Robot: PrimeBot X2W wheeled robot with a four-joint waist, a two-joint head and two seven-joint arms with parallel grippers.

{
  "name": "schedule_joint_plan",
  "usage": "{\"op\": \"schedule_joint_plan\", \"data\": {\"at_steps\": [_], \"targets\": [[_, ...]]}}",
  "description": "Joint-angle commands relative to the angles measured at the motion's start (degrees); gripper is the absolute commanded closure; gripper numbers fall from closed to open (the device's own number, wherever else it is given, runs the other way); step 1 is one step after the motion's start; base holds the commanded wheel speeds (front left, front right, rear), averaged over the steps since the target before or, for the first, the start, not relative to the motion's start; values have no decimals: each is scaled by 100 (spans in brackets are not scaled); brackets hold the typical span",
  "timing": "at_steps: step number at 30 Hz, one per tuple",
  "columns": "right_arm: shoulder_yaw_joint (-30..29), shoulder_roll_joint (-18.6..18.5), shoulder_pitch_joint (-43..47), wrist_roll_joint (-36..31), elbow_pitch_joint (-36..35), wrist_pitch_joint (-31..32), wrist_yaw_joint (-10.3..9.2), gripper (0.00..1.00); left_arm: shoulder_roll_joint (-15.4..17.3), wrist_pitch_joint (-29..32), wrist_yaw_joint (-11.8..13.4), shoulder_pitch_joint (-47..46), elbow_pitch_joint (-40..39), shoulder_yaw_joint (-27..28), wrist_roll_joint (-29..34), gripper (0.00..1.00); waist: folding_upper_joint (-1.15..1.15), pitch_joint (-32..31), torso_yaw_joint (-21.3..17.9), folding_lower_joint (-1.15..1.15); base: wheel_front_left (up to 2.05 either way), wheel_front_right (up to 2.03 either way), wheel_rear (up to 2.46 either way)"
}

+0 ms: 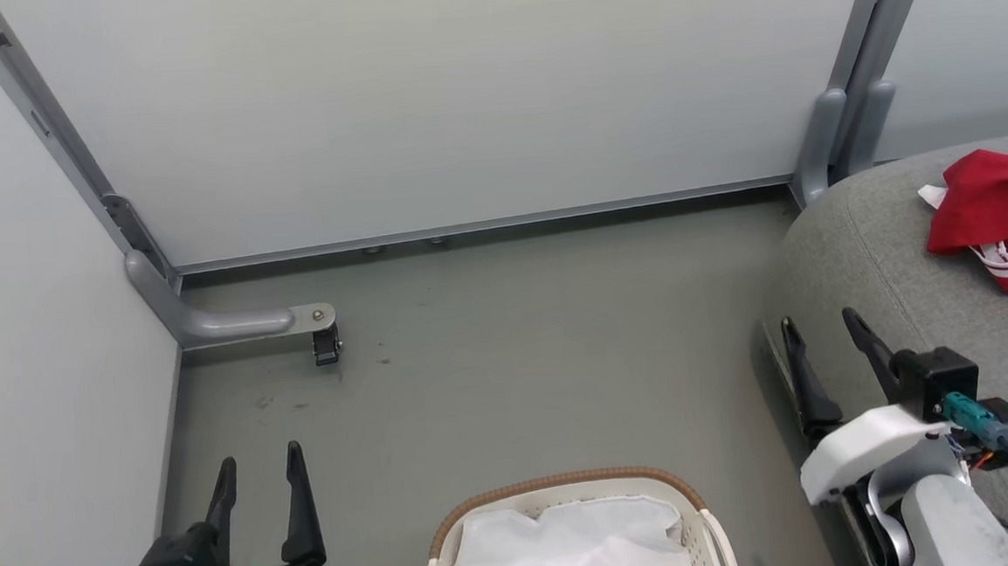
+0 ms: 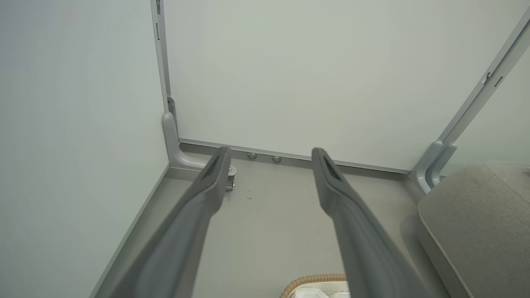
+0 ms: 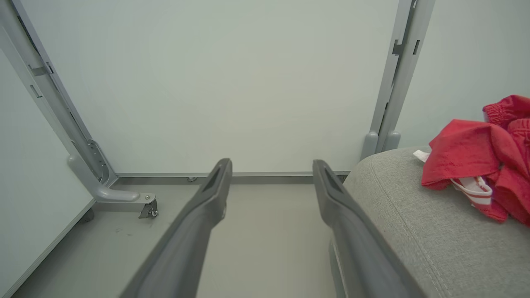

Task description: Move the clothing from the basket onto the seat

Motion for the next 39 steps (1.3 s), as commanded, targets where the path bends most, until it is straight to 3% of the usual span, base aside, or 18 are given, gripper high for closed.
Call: {"op": "schedule_joint_plan", "data": {"at_steps": [1,25,26,30,39], "targets": [[40,-24,168,55,-55,-26,-6,0,-4,-3,-42,99,5,7,16,0,0,-55,68,1,0,0,0],[376,-24,620,235,-214,-28,-6,0,-9,-4,-34,139,141,-230,-173,0,0,-128,48,1,0,0,0],[386,-24,630,239,-208,-27,-6,100,-9,-4,-33,137,152,-236,-194,100,0,-129,50,1,0,0,0],[372,34,589,257,-69,39,1,100,-15,21,-23,97,282,-217,-250,100,0,-128,48,1,0,0,0],[248,27,578,1259,-168,321,1,100,-15,283,-87,-8,225,-41,-1118,100,0,-116,21,1,0,0,0]]}}
